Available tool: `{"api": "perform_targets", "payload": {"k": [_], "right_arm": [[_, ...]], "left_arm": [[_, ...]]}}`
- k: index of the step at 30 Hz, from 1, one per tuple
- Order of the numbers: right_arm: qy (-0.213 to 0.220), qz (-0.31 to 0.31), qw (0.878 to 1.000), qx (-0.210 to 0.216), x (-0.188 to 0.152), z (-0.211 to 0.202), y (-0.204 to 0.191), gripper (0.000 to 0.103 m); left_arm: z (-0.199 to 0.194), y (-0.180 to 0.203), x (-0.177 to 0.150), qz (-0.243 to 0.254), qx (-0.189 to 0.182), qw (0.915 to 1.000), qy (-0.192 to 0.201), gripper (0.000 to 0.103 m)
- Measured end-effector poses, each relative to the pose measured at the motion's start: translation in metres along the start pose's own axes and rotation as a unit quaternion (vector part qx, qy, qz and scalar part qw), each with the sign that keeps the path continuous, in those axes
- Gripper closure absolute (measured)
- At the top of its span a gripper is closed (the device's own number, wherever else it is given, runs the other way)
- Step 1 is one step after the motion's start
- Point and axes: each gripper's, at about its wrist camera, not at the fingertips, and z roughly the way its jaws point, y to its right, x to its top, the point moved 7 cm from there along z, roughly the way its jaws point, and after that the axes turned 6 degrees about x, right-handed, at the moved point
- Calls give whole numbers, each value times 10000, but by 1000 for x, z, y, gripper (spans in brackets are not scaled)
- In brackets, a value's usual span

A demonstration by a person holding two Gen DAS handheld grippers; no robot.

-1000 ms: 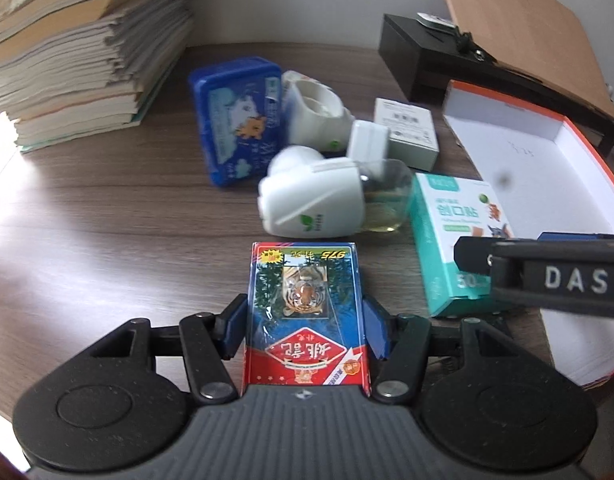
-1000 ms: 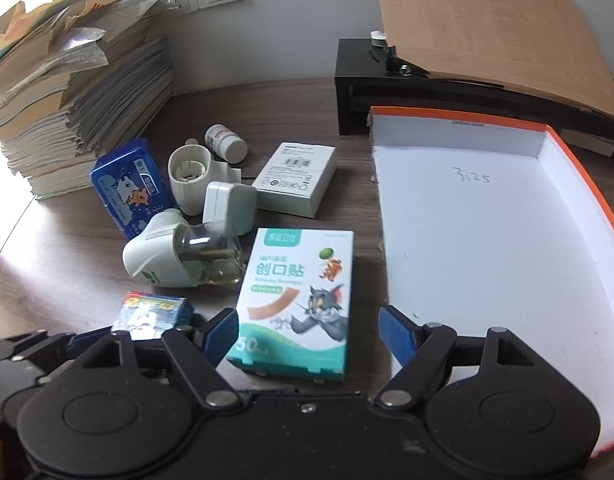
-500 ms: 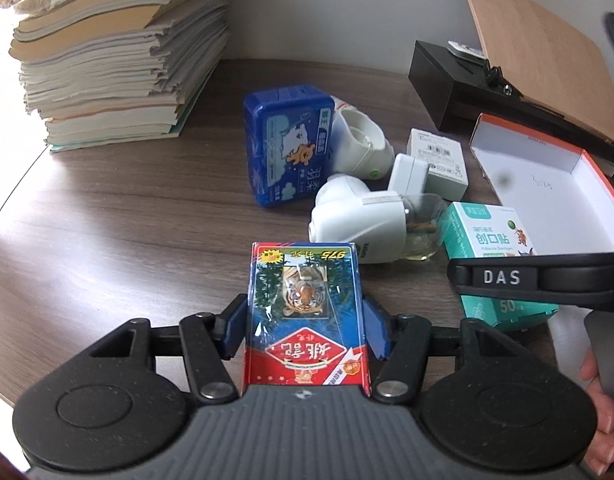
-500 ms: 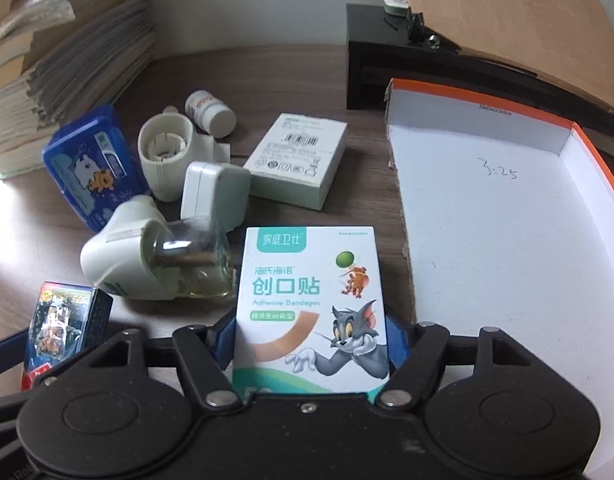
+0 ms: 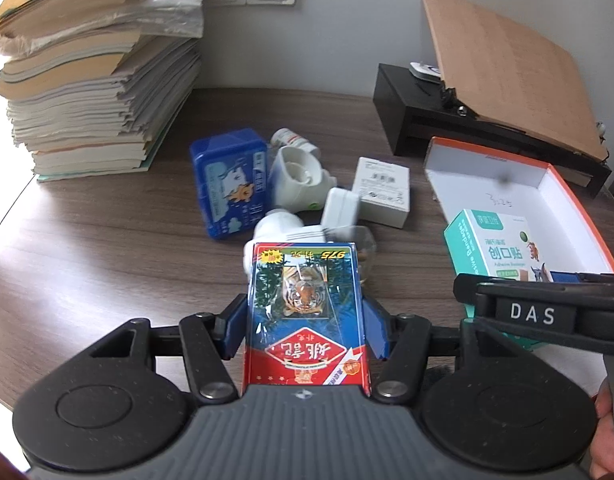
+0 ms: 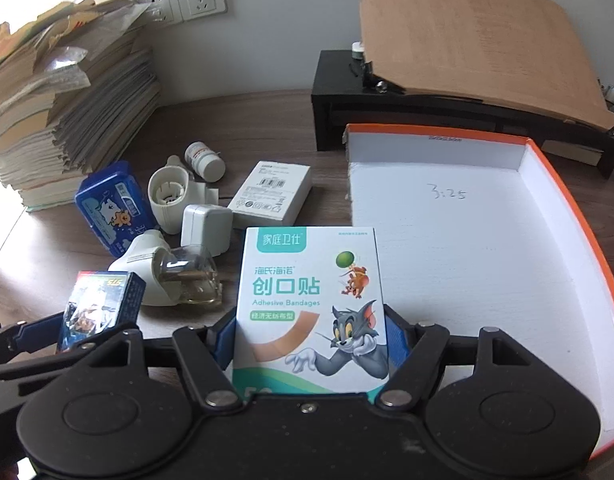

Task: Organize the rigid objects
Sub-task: 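Grasp the red card box with left tool while right tool grasps the teal bandage box, then carry the card box with left tool while right tool carries the bandage box to the white box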

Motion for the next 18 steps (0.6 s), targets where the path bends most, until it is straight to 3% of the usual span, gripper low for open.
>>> {"api": "perform_targets", "payload": {"k": [18], "right_arm": [[483,514,9969,-357,14,-64,95,19]], "left_arm": [[-22,102,40,539,-374,9970,421,43]]}}
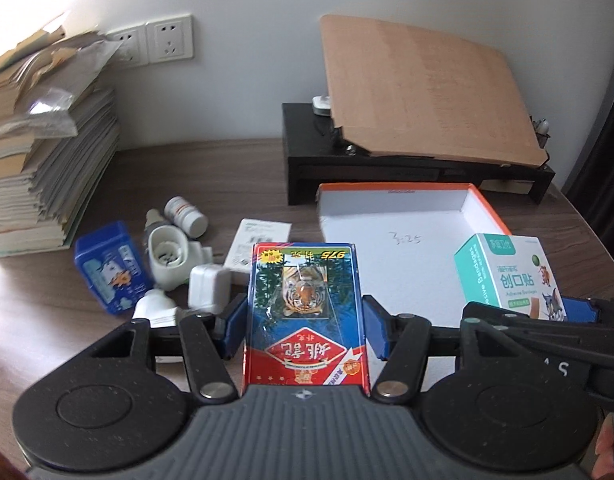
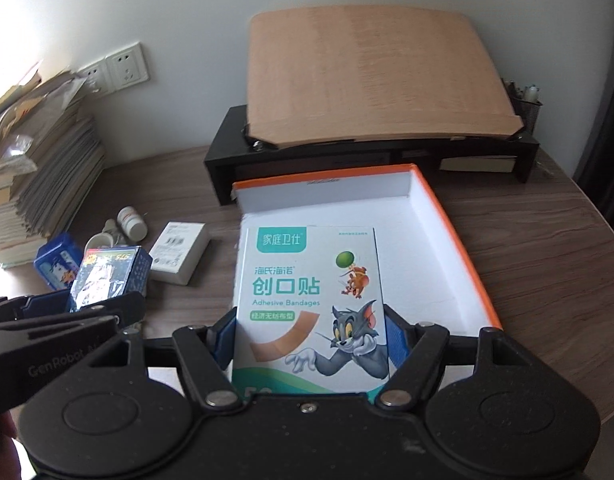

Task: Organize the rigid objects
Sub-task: 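Carry the card box with left tool while right tool carries the bandage box to the white box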

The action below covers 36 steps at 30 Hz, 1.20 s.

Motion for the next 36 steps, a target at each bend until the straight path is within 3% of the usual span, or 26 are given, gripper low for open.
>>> {"api": "perform_targets", "payload": {"k": [13,23,25,26,36], "right_arm": [[110,194,9997,43,8,-6,43,19],[118,151,9997,131,14,-1,57,19],[98,161,9997,135,14,0,59,19],[86,177,9997,148,14,1,61,19],[-9,211,9997,153,7,6,80,19]], "left_arm": [[1,43,12,74,-65,9999,119,43],[2,56,16,23,11,9998,216,43],[2,57,17,53,43,9997,251,67],[2,58,18,35,6,9997,247,70],[25,36,-10,-247,-31,9995,-214,63]]}}
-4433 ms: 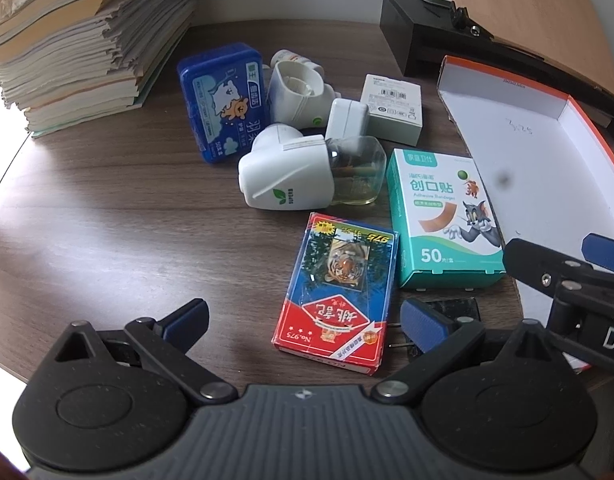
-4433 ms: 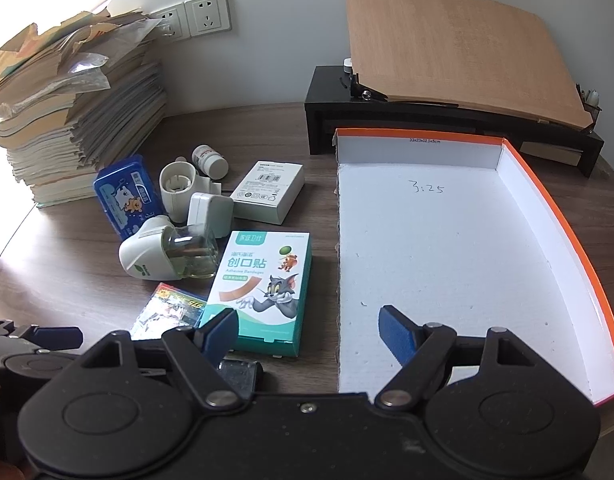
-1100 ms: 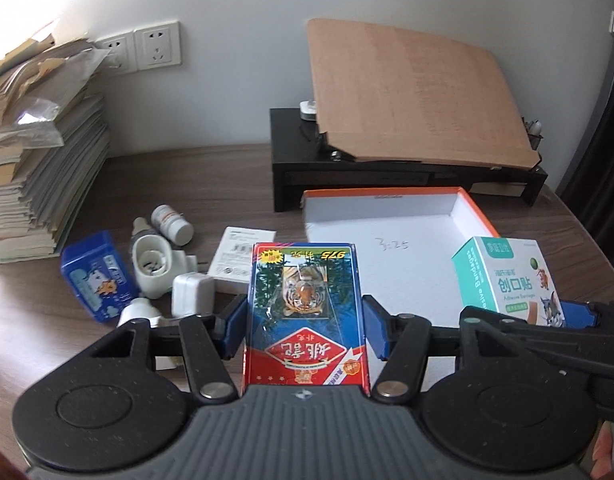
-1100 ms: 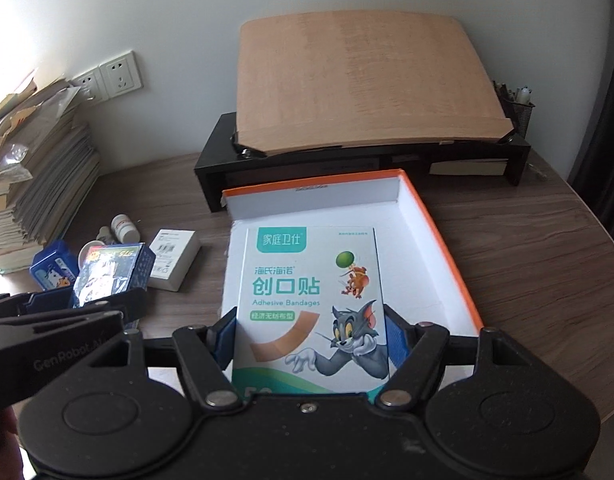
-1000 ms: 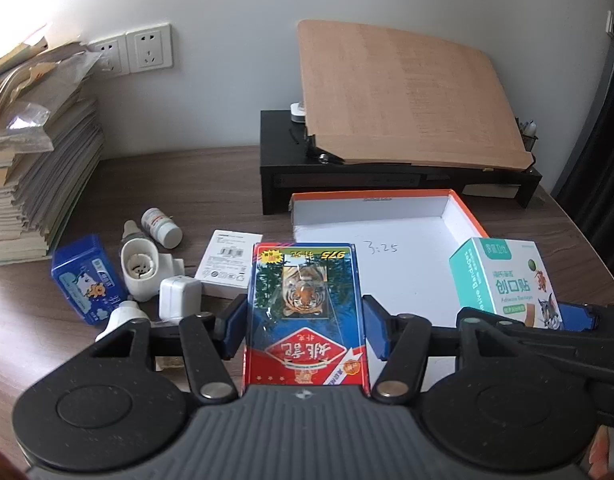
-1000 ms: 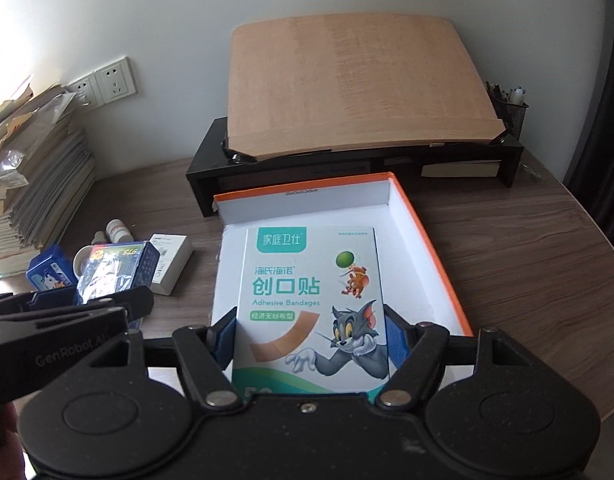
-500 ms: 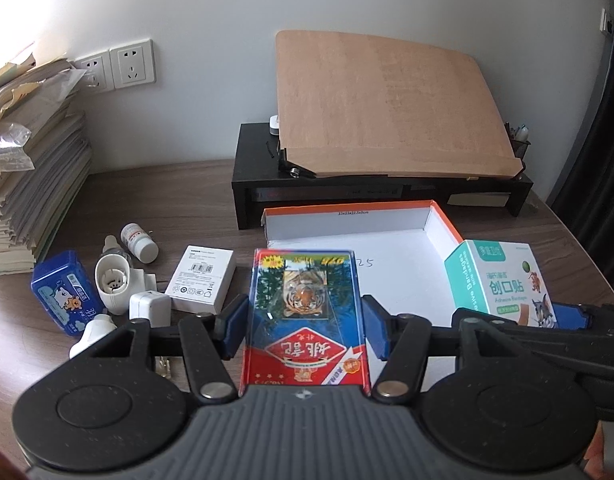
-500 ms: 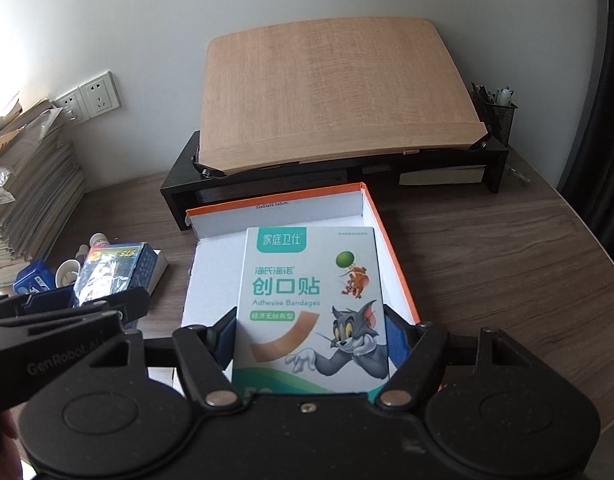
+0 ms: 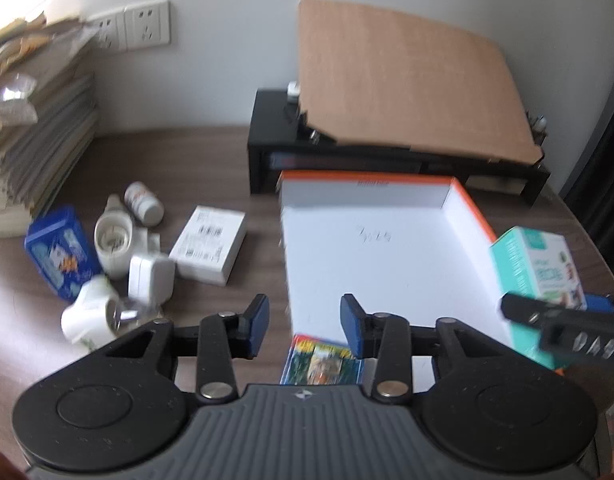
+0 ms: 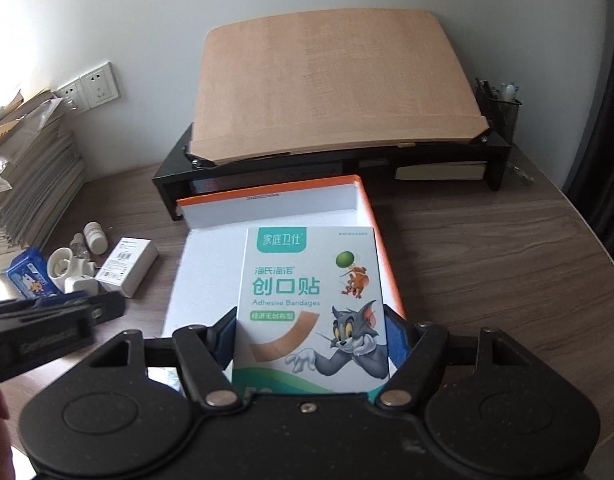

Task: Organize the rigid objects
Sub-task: 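Carry the card box with left tool while right tool carries the bandage box to the white box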

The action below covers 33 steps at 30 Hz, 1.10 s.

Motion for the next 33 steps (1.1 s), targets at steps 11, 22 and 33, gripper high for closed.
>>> {"api": "perform_targets", "payload": {"k": [11,22,33], "right_arm": [[-103,100,9996,254,-16,-2,2,19],[-90,129,9999,39,-24,-6,-5,19],[173,47,9998,31,11,9,-20,19]], "left_arm": [[33,24,-50,888,111,9946,-523,23],[44,16,-44,617,-166,9971,-420,44],[0,13,41,331,-138,9984,439,43]]}}
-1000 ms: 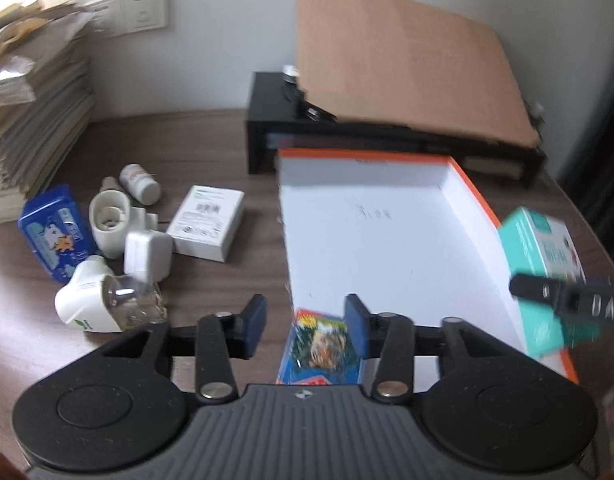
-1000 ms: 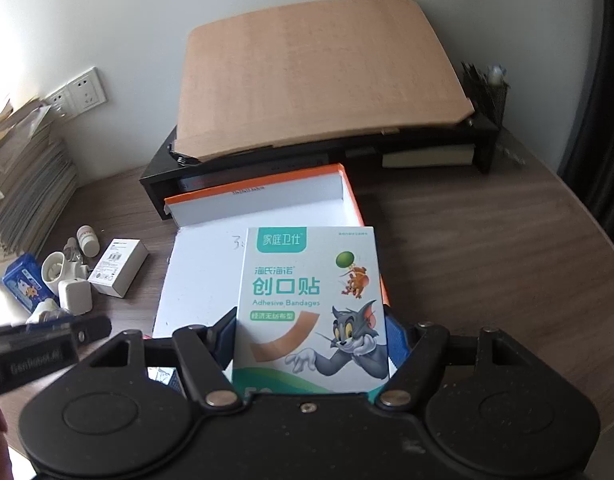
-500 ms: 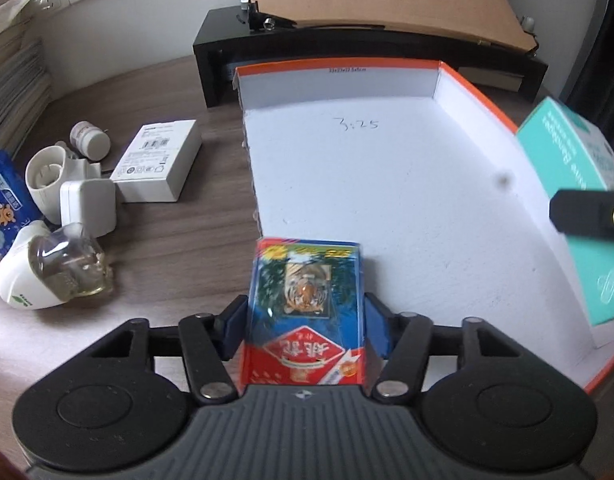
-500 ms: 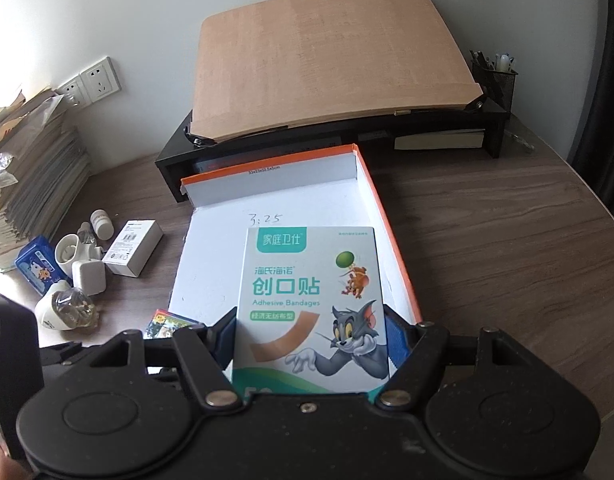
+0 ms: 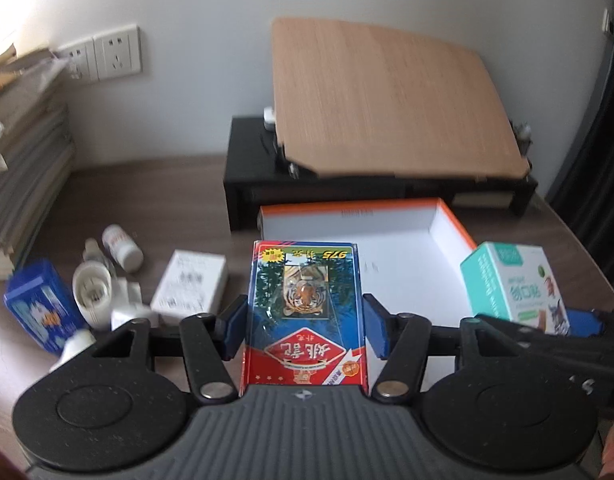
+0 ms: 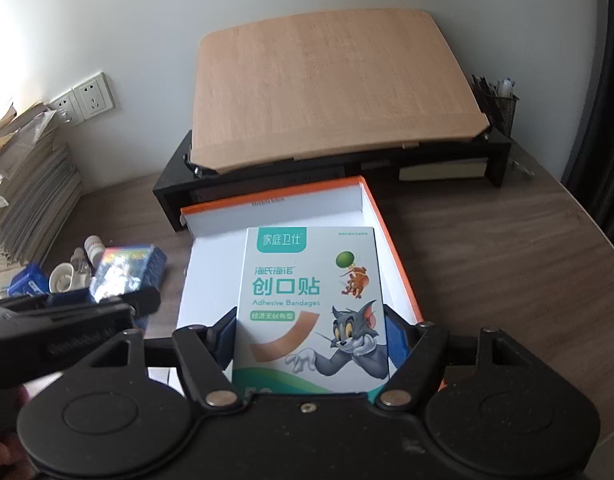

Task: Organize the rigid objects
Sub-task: 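Carry the card box with left tool while right tool carries the bandage box to the white box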

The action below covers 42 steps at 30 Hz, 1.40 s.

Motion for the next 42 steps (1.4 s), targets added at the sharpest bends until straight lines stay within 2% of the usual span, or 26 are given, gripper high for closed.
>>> {"api": "perform_targets", "payload": {"k": [6,15,42], "right_arm": [[147,-191,9997,13,28,7,-7,19],[254,-240,9994,-64,54,12,-1,19],[96,-162,9997,-137,67,37,23,19]], "left_arm": [[7,-3,23,-110,17,9999,59,43],[14,8,40,-225,-131,9996,60,43],[47,24,36,-167,-73,9994,-292,43]]}}
